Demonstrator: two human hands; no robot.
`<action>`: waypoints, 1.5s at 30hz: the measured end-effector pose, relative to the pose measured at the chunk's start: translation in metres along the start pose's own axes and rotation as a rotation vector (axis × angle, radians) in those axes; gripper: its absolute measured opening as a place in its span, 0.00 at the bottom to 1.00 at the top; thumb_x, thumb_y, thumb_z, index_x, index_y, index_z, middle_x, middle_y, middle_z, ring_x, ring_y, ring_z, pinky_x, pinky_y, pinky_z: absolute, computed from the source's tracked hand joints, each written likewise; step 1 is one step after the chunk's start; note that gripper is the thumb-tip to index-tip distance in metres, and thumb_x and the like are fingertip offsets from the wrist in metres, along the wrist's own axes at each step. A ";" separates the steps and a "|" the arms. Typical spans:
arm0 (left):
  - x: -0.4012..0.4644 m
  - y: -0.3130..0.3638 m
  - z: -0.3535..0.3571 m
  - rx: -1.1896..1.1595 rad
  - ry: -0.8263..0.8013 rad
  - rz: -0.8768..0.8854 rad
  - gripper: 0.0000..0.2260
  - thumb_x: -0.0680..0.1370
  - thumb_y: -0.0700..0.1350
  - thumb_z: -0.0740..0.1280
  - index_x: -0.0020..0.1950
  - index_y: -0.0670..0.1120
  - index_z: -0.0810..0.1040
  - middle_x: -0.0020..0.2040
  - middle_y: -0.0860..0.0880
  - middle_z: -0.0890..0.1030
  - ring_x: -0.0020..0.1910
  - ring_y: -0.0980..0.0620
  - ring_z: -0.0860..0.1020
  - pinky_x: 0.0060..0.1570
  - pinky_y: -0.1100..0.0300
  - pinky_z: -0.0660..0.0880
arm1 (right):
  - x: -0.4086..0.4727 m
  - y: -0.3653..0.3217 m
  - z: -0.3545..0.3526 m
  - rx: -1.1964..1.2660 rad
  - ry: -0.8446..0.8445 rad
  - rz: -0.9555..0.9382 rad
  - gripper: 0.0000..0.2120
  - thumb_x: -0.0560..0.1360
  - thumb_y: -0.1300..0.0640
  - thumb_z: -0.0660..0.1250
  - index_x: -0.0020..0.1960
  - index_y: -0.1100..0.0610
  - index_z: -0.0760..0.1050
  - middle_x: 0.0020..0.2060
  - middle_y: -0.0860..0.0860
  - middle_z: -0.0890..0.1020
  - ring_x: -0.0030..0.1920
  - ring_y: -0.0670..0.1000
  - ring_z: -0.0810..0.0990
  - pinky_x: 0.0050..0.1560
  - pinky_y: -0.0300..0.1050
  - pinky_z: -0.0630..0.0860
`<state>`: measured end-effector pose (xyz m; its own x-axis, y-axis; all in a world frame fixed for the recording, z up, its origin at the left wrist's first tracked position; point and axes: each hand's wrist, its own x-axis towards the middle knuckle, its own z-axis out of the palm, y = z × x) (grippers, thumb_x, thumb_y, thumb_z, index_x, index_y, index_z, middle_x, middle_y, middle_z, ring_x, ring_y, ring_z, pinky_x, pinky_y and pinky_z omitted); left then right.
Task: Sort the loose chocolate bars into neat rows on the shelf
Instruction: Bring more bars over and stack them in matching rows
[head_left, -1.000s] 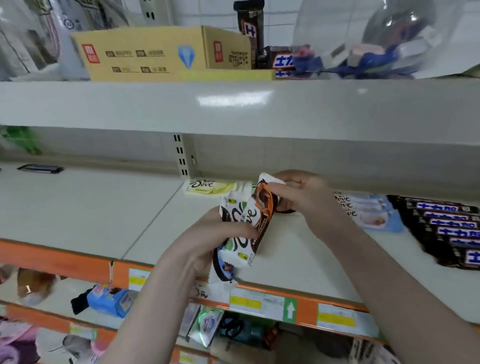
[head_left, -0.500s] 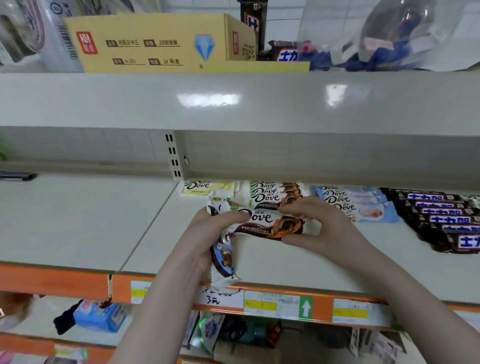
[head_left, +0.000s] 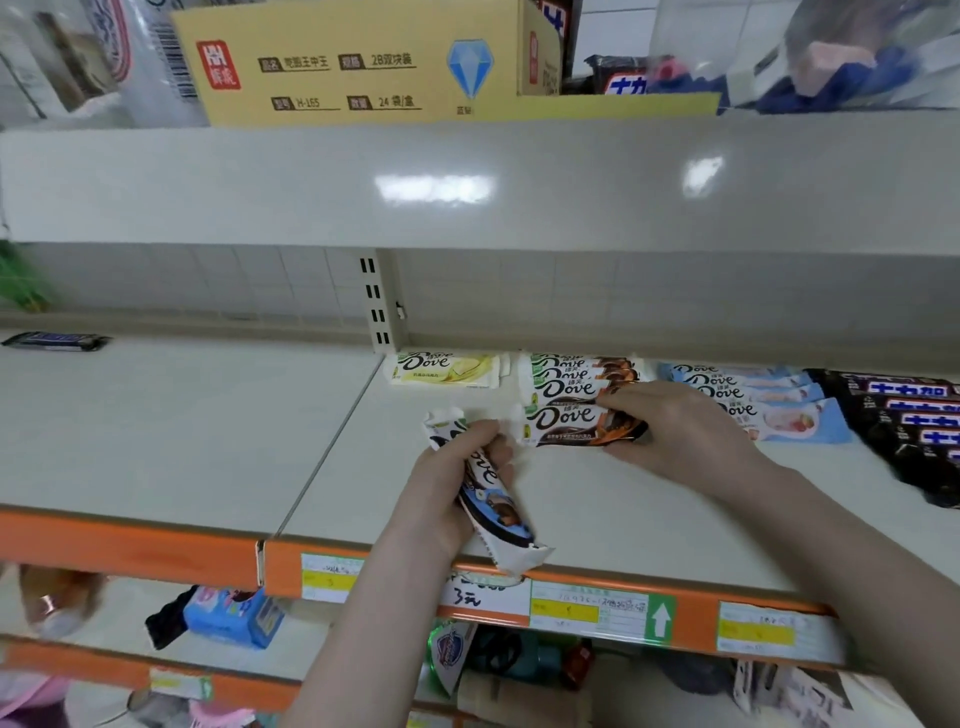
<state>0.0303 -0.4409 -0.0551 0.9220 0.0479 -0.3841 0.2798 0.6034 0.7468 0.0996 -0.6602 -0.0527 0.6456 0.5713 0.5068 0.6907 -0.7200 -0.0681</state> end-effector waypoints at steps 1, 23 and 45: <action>0.000 0.000 -0.001 -0.017 0.002 -0.001 0.04 0.74 0.37 0.67 0.40 0.40 0.77 0.32 0.44 0.79 0.26 0.52 0.77 0.28 0.65 0.76 | 0.002 0.003 0.003 0.002 -0.008 0.016 0.16 0.65 0.58 0.75 0.52 0.59 0.80 0.42 0.54 0.84 0.43 0.55 0.82 0.44 0.47 0.79; 0.003 0.001 -0.007 -0.228 -0.072 -0.057 0.09 0.78 0.42 0.61 0.41 0.40 0.77 0.32 0.44 0.81 0.30 0.50 0.79 0.35 0.60 0.75 | 0.009 0.030 0.023 -0.071 0.019 0.013 0.20 0.62 0.62 0.78 0.52 0.63 0.80 0.44 0.58 0.84 0.44 0.59 0.82 0.47 0.52 0.76; 0.005 -0.008 0.007 -0.105 -0.091 -0.013 0.10 0.72 0.32 0.53 0.45 0.40 0.72 0.28 0.45 0.77 0.27 0.48 0.79 0.32 0.59 0.77 | -0.013 0.006 -0.017 0.081 0.057 0.215 0.13 0.70 0.60 0.71 0.55 0.59 0.79 0.40 0.50 0.77 0.44 0.54 0.76 0.45 0.41 0.66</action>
<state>0.0343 -0.4515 -0.0592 0.9403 -0.0296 -0.3390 0.2664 0.6836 0.6794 0.0901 -0.6788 -0.0455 0.7625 0.3835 0.5211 0.5649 -0.7873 -0.2471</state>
